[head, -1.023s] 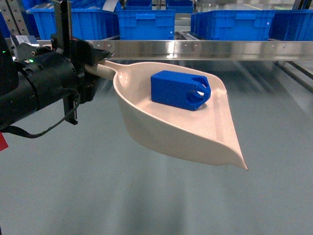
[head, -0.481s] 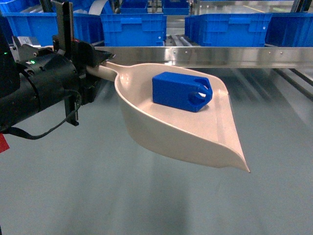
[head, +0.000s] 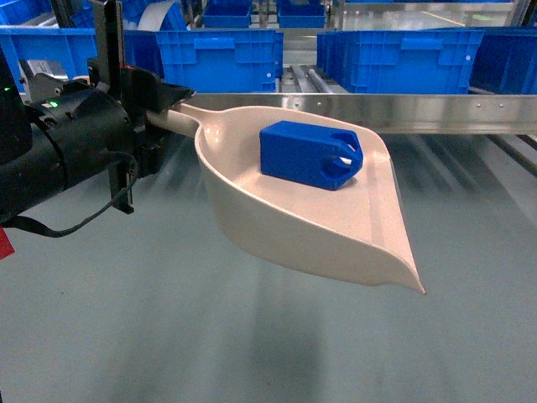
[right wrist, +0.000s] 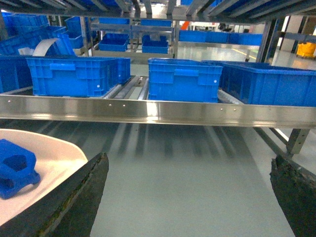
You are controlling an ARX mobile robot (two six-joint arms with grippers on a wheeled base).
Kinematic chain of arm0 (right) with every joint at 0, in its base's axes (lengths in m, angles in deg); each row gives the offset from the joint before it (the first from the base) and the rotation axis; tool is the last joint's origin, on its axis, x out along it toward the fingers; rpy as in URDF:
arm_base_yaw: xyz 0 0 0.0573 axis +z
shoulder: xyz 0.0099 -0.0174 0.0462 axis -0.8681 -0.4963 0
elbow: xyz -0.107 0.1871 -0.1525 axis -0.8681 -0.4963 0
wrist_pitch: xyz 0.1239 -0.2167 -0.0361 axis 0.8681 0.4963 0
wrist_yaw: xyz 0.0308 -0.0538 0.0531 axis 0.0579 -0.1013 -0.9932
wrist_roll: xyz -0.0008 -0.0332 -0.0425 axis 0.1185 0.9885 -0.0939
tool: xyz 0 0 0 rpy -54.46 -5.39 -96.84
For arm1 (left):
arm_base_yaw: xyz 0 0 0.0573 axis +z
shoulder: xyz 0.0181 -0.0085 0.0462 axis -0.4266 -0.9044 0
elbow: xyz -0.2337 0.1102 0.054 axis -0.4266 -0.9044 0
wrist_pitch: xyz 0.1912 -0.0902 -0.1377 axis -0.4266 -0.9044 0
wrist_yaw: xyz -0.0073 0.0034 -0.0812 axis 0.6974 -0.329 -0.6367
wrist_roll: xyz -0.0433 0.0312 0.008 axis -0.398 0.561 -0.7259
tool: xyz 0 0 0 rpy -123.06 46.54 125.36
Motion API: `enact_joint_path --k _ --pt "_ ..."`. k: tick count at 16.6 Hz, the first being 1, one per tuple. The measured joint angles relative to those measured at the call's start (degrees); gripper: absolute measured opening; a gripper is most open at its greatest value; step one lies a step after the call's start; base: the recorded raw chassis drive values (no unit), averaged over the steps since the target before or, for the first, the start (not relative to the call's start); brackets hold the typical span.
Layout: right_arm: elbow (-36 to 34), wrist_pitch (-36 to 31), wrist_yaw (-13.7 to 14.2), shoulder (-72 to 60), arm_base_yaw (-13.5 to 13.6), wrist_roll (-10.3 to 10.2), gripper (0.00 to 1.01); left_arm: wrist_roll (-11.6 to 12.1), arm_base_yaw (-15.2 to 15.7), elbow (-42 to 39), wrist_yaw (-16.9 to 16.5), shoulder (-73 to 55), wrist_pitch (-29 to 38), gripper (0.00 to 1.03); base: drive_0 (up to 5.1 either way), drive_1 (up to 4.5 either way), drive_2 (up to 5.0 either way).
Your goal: Place part in tray to right shelf
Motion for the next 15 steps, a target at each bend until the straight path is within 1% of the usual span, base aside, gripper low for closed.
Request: enact_joint_path --k 2,8,13,15 --pt "0.00 -0.02 -0.09 0.00 0.02 0.00 0.98 0.04 0.39 0.00 0.22 0.02 -0.09 0.13 2.6 2.40 -5.0" --pt "0.00 0.00 -0.04 0.00 0.02 0.00 0.98 -0.02 0.11 0.00 0.02 0.00 -0.07 0.13 2.5 2.26 -5.1" --pt "0.00 0.00 0.15 0.00 0.00 0.00 0.98 0.00 -0.33 0.00 -0.39 0.02 -0.15 0.13 4.1 3.80 -3.6" --pt "0.00 0.11 -0.09 -0.02 0.07 0.00 0.98 -0.04 -0.09 0.00 -0.13 0.02 -0.22 0.13 2.9 2.68 -4.7"
